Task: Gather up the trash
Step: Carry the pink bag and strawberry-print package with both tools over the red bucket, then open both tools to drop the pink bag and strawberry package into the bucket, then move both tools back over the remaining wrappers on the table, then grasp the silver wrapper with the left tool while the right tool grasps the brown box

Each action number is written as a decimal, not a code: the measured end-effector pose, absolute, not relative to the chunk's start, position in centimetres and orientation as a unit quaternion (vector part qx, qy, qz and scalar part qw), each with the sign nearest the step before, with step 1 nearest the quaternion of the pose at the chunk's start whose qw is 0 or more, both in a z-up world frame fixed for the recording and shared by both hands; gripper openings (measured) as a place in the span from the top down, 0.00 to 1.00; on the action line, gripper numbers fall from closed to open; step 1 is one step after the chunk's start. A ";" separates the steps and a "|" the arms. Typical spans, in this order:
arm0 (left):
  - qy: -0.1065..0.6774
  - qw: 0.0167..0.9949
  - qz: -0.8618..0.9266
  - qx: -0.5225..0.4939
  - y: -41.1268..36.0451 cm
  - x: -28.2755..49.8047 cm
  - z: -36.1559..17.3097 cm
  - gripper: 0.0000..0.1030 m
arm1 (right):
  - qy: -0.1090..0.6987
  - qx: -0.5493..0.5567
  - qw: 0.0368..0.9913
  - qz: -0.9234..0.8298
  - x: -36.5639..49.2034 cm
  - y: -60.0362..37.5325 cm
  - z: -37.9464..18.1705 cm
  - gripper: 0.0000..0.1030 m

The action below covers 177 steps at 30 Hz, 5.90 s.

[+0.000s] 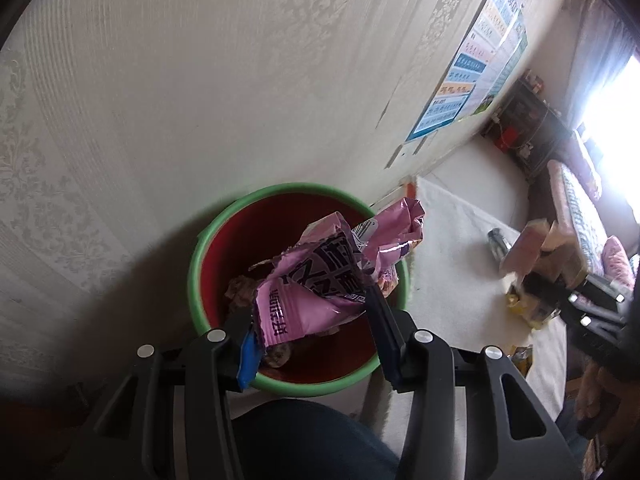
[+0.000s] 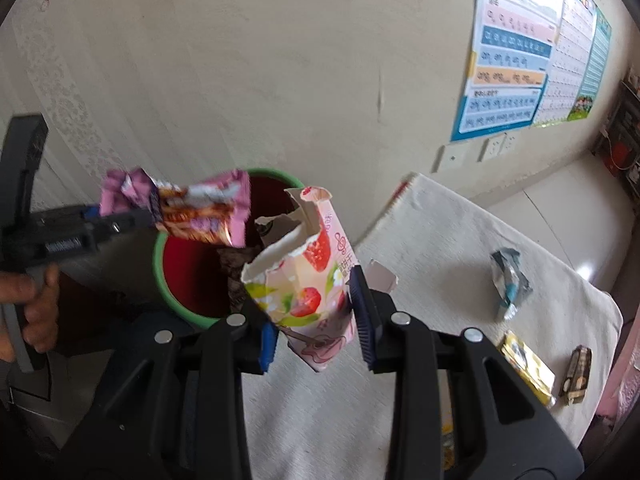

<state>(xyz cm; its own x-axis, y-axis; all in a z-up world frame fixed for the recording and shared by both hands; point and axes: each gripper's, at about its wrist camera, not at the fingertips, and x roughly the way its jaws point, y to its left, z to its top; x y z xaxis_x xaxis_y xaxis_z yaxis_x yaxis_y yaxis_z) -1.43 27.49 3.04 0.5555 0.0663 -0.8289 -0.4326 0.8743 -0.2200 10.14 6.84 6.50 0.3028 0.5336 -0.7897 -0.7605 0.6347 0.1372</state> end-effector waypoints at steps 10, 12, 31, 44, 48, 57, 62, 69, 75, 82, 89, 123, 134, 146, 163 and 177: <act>0.450 0.850 0.176 -0.209 30.1 -3.0 3.4 0.57 | 0.434 -0.121 0.775 0.444 9.8 12.6 6.2 0.69; 0.451 0.850 0.179 -0.207 30.6 -3.1 3.4 0.57 | 0.436 -0.124 0.771 0.448 9.7 13.6 5.8 0.69; 0.440 0.853 0.188 -0.209 33.0 -3.1 3.9 0.55 | 0.457 -0.129 0.749 0.462 10.4 18.3 3.5 0.69; 0.418 0.861 0.204 -0.204 33.0 -2.4 5.1 0.08 | 0.471 -0.128 0.760 0.430 11.2 16.6 2.2 0.07; 0.417 0.861 0.206 -0.206 32.7 -2.2 5.4 0.08 | 0.473 -0.122 0.763 0.423 11.2 15.3 2.6 0.05; 0.415 0.873 0.165 -0.193 27.9 -0.6 5.6 0.08 | 0.450 -0.124 0.794 0.388 10.5 8.7 4.9 0.05; 0.431 0.874 0.127 -0.186 24.2 1.0 4.7 0.08 | 0.461 -0.104 0.809 0.350 10.6 3.0 4.3 0.05; 0.437 0.884 0.093 -0.138 18.9 3.2 6.6 0.08 | 0.465 -0.061 0.825 0.316 11.4 -3.4 3.8 0.05; 0.445 0.883 0.076 -0.130 15.3 4.7 6.6 0.08 | 0.460 -0.054 0.836 0.292 11.7 -8.4 3.3 0.05; 0.482 0.862 0.041 -0.155 9.7 8.0 4.0 0.08 | 0.463 -0.028 0.854 0.235 12.8 -15.8 2.2 0.05; 0.509 0.848 0.015 -0.146 5.8 11.0 2.9 0.08 | 0.452 -0.029 0.871 0.190 13.8 -20.2 1.8 0.05; 0.568 0.802 0.014 -0.186 0.9 24.4 -5.6 0.12 | 0.517 -0.010 0.849 0.109 23.7 -26.9 -6.2 0.05; 0.577 0.797 0.044 -0.172 1.5 27.3 -8.4 0.17 | 0.543 -0.028 0.832 0.107 27.1 -24.4 -8.0 0.05; 0.613 0.777 0.006 -0.143 -1.1 29.9 -9.3 0.47 | 0.572 -0.017 0.813 0.108 27.7 -23.9 -9.2 0.38; 0.594 0.799 -0.013 -0.096 -0.5 27.0 -6.8 0.90 | 0.554 0.010 0.826 0.106 25.7 -25.0 -8.0 0.50; 0.539 0.838 -0.031 -0.078 0.6 21.0 -1.9 0.91 | 0.515 0.044 0.846 0.127 20.9 -26.6 -3.1 0.50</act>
<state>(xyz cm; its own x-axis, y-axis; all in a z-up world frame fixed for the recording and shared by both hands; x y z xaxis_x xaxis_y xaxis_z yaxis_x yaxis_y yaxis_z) 20.97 0.56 -1.94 0.4178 -0.1365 -0.8982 -0.0311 0.9859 -0.1643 20.87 -26.57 -3.11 0.4367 0.2598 -0.8613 -0.1689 0.9640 0.2052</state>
